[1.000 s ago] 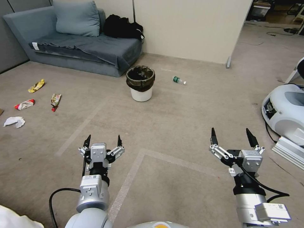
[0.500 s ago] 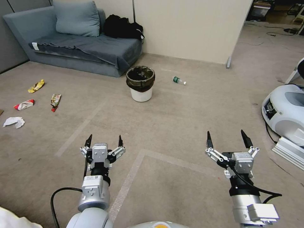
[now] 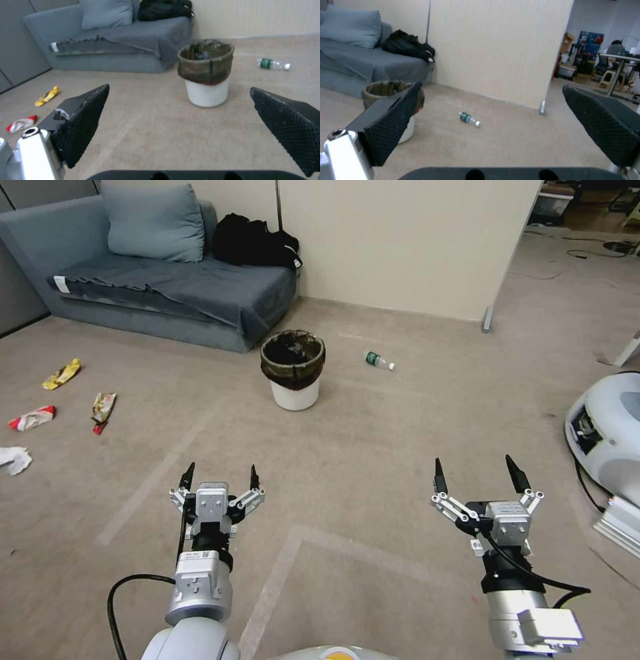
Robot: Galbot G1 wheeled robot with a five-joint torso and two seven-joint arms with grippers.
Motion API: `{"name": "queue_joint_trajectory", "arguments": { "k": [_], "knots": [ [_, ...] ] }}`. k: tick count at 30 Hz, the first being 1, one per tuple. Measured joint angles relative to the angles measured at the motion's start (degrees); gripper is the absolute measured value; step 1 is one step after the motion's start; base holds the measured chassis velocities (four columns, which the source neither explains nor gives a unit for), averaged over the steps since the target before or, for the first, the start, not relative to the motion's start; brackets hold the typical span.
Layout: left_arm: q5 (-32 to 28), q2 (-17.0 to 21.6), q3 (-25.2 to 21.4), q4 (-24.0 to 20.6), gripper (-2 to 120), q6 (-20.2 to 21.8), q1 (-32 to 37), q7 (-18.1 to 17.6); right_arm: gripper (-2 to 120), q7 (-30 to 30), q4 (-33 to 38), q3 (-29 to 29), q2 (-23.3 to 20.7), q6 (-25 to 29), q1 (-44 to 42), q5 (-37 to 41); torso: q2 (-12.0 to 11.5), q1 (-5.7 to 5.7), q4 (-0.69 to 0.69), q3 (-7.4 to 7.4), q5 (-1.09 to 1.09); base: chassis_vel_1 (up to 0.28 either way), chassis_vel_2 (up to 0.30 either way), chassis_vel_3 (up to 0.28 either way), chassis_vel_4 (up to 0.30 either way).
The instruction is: Pick up the trash bin, then pick up the garbage from the floor and place it into the trash bin.
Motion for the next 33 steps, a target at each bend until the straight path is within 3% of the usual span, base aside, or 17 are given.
{"name": "queue_joint_trajectory", "arguments": {
  "k": [21,33],
  "knots": [
    [0.04,-0.14,0.02,0.1,100,-0.08,-0.07,-0.56,100,0.07,-0.17,-0.09,0.0,0.28,0.11,-0.12,0.0,0.01,0.0,0.0,-0.02,-0.305,0.307,0.299,-0.307],
    [0.08,-0.32,0.05,0.1,100,-0.12,-0.1,-0.91,100,0.45,-0.36,-0.37,-0.01,0.85,0.27,-0.04,-0.01,0.02,0.01,0.01,0.0,-0.232,0.225,0.236,-0.223]
  ]
}}
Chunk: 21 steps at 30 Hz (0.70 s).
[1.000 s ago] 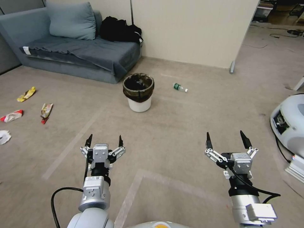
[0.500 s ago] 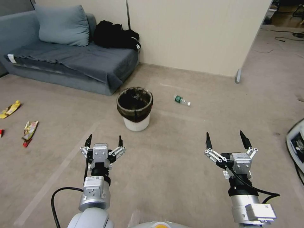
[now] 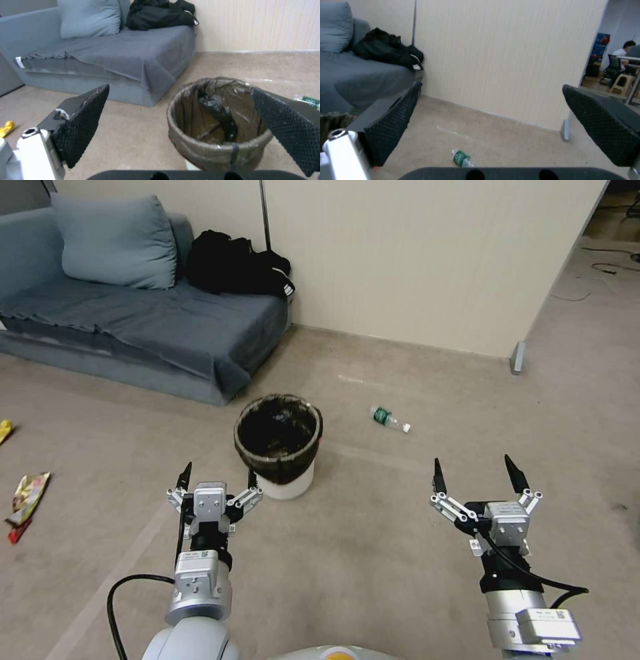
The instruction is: Pick up the trash bin, then pick up the garbage from the floor and place it into the trash bin.
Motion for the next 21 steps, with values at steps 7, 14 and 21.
{"name": "queue_joint_trajectory", "arguments": {
  "k": [7,14,21],
  "knots": [
    [0.09,-0.12,0.1,0.0,100,-0.01,0.05,-0.03,100,-0.18,-0.33,-0.2,0.0,2.1,0.07,-0.01,0.0,-0.02,-0.01,-0.02,0.0,-0.022,0.021,0.024,-0.024],
    [-0.38,-0.14,0.3,-0.07,100,-0.01,-0.03,-0.04,100,-0.57,-0.83,-0.43,0.0,3.76,0.2,-0.48,0.0,-0.01,-0.01,-0.02,0.0,0.0,0.0,0.0,0.0],
    [-8.54,0.55,-0.34,-0.53,100,2.31,-2.94,-0.05,100,-0.64,-1.13,-0.43,0.0,4.07,0.23,-1.6,0.0,-0.02,0.0,-0.02,0.0,0.0,0.0,0.0,0.0]
  ]
}}
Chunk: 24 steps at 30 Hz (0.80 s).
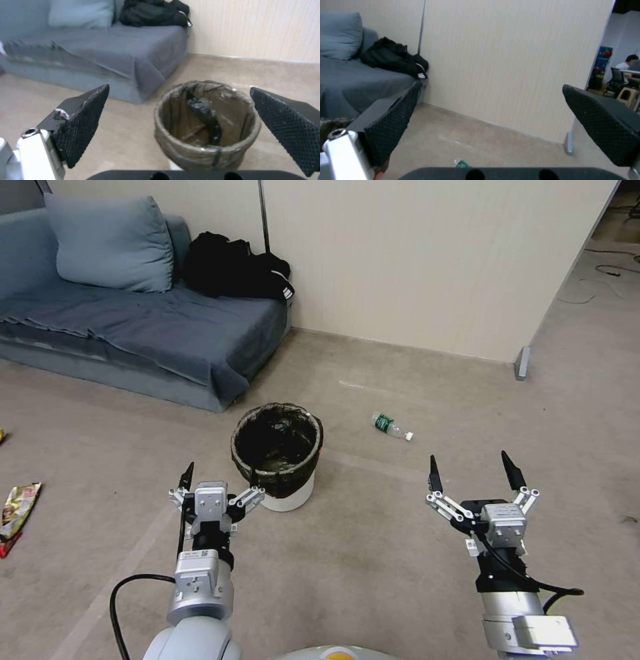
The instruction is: Pick up the trash bin, then pick up the garbage from the floor and place it into the trash bin.
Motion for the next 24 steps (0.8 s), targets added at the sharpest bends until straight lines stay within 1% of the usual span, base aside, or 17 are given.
{"name": "queue_joint_trajectory", "arguments": {
  "k": [1,2,3,5,6,7,8,9,10,11,12,15,16,20,21,23,24],
  "knots": [
    [-2.88,0.61,-0.79,0.27,100,0.48,-1.54,0.0,100,-0.02,-0.04,0.0,0.0,0.0,0.02,-0.14,0.0,0.0,-0.01,0.0,0.0,0.0,0.0,0.0,0.0],
    [-2.88,0.61,-0.79,0.27,100,0.48,-1.54,0.0,100,-0.02,-0.04,0.0,0.0,0.0,0.02,-0.14,0.0,0.0,-0.01,0.0,0.0,0.0,0.0,0.0,0.0],
    [-4.76,1.21,-1.44,0.83,100,0.69,-2.83,0.0,100,-0.07,-0.15,0.0,0.0,0.0,0.08,-0.32,0.0,0.0,-0.01,0.0,0.01,0.0,0.0,0.0,0.0],
    [-10.19,3.3,-2.69,3.48,100,0.77,-6.57,0.18,100,-0.15,-0.44,-0.05,-0.01,-0.01,0.17,-0.64,0.0,0.0,0.0,0.0,-0.01,0.0,0.0,0.0,0.0],
    [-10.19,3.3,-2.69,3.48,100,0.77,-6.57,0.18,100,-0.15,-0.44,-0.05,-0.01,-0.01,0.17,-0.64,0.0,0.0,0.0,0.0,-0.01,0.0,0.0,0.0,0.0],
    [-15.03,4.9,-2.94,5.72,100,0.98,-9.31,-0.38,100,-0.16,-0.55,-0.11,-0.01,-0.04,0.22,-0.78,0.0,0.0,-0.01,0.0,0.0,0.0,0.0,0.0,0.0],
    [-17.88,5.79,-2.93,7.22,100,1.33,-11.04,-1.01,100,-0.16,-0.6,-0.14,-0.01,-0.08,0.23,-0.87,0.0,0.0,-0.01,0.0,-0.01,0.0,0.0,0.0,0.0],
    [-17.88,5.79,-2.93,7.22,100,1.33,-11.04,-1.01,100,-0.16,-0.6,-0.14,-0.01,-0.08,0.23,-0.87,0.0,0.0,-0.01,0.0,-0.01,0.0,0.0,0.0,0.0],
    [-21.59,7.04,-2.85,9.82,100,2.3,-14.12,-2.04,100,-0.16,-0.65,-0.18,-0.01,-0.18,0.25,-1.16,0.0,0.0,-0.01,0.0,-0.01,0.0,0.0,0.0,0.0],
    [-21.59,7.04,-2.85,9.82,100,2.3,-14.12,-2.04,100,-0.16,-0.65,-0.18,-0.01,-0.18,0.25,-1.16,0.0,0.0,-0.01,0.0,-0.01,0.0,0.0,0.0,0.0],
    [-23.1,7.81,-2.81,12.05,100,3.22,-16.53,-2.95,100,-0.16,-0.7,-0.16,-0.01,-0.25,0.24,-1.41,0.0,0.0,-0.01,0.01,0.0,0.0,0.0,0.0,0.0],
    [-26.19,8.93,-2.51,16.67,100,6.3,-22.05,-5.62,100,-0.16,-0.89,0.05,-0.01,-0.32,0.23,-1.75,0.0,0.0,0.0,0.01,0.01,0.0,0.0,0.0,0.0],
    [-26.19,8.93,-2.51,16.67,100,6.3,-22.05,-5.62,100,-0.16,-0.89,0.05,-0.01,-0.32,0.23,-1.75,0.0,0.0,0.0,0.01,0.01,0.0,0.0,0.0,0.0],
    [-32.39,9.72,-1.54,22.7,99,9.59,-29.48,-9.35,100,-0.38,-1.18,0.12,-0.01,-0.34,0.28,-2.13,0.0,0.0,0.0,0.01,0.0,0.0,0.0,0.0,0.0],
    [-32.39,9.72,-1.54,22.7,99,9.59,-29.48,-9.35,100,-0.38,-1.18,0.12,-0.01,-0.34,0.28,-2.13,0.0,0.0,0.0,0.01,0.0,0.0,0.0,0.0,0.0],
    [-34.55,10.05,-0.94,26.74,98,10.92,-33.67,-11.18,100,-1.07,-1.39,0.2,0.0,-0.34,0.33,-2.17,0.0,0.0,-0.02,0.01,0.01,0.0,0.0,0.0,0.0],
    [-34.55,10.05,-0.94,26.74,98,10.92,-33.67,-11.18,100,-1.07,-1.39,0.2,0.0,-0.34,0.33,-2.17,0.0,0.0,-0.02,0.01,0.01,0.0,0.0,0.0,0.0]
  ]
}}
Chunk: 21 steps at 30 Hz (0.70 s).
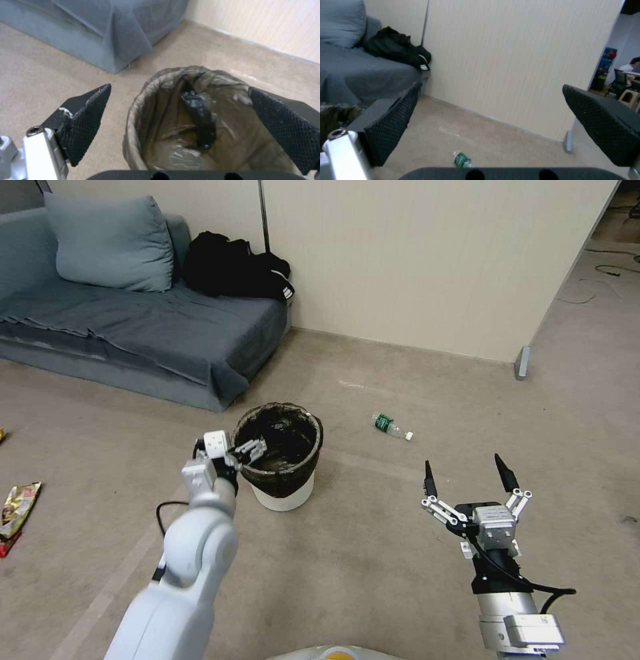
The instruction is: Pick up the trash bin, then pick up the garbage from the floor and place it into the trash bin.
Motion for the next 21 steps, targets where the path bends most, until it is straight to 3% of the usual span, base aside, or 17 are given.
{"name": "queue_joint_trajectory", "arguments": {
  "k": [14,21],
  "knots": [
    [-1.58,0.08,1.16,11.65,98,5.45,-7.23,-8.54,100,-0.76,-0.96,-0.88,0.0,0.02,0.17,-0.95,0.0,0.0,0.01,0.0,-0.01,0.0,0.0,0.0,0.0],
    [-5.25,0.05,2.63,15.94,98,8.26,-9.21,-9.48,100,-0.84,-1.02,-1.28,0.0,0.03,0.2,-1.11,0.0,0.0,0.01,0.0,-0.01,0.0,0.0,0.0,0.0]
  ]
}}
